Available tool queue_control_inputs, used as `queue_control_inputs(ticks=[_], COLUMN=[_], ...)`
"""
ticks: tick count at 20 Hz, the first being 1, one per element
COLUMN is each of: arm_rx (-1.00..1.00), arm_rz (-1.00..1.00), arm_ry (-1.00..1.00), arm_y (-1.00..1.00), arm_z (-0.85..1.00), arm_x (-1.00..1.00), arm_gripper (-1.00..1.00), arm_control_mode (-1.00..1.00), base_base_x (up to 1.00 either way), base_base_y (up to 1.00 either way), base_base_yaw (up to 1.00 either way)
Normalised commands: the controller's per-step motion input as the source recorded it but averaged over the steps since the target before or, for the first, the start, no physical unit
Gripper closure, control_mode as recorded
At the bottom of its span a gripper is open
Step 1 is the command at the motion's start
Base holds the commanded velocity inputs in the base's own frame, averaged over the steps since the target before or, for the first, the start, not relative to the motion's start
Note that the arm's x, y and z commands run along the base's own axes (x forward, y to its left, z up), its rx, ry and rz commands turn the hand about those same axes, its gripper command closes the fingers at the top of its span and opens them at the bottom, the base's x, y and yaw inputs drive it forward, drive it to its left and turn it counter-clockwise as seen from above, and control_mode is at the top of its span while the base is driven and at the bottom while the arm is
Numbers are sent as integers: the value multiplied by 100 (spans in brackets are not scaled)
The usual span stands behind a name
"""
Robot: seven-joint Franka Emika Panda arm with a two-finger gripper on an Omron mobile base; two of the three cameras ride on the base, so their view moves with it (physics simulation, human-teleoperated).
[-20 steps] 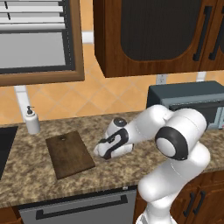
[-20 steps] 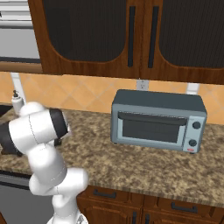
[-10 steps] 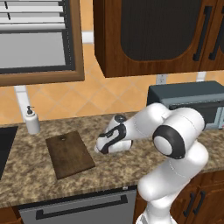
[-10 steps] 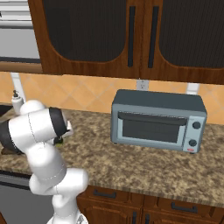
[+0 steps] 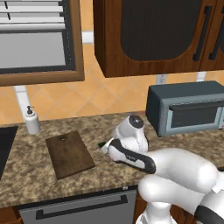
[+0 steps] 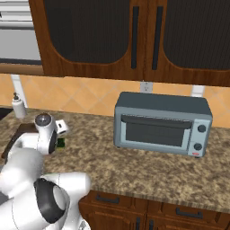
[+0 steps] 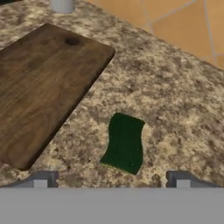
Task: Pick up the sponge from the counter and clean the cutting board by briefly scrubbing or pressing down on the cutting board. Once finished, release the sponge.
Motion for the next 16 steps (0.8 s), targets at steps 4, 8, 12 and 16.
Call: queue_control_inputs(ticks=[4,8,12,16], arm_rx=[9,23,13,2], arm_rz=[5,0,0,-7], arm_ry=[-20,-1,2,13], arm_y=[-25,-24,-34,-39], arm_z=[100,100,100,100], arm_x=[-97,-57,-61,-39], arm_gripper=[-100,-100,-100,-100], arm_control_mode=[-100,-100,-100,-100], base_base_x=[0,0,0,0], base_base_y=[0,0,0,0], base_base_yaw=[0,0,0,0])
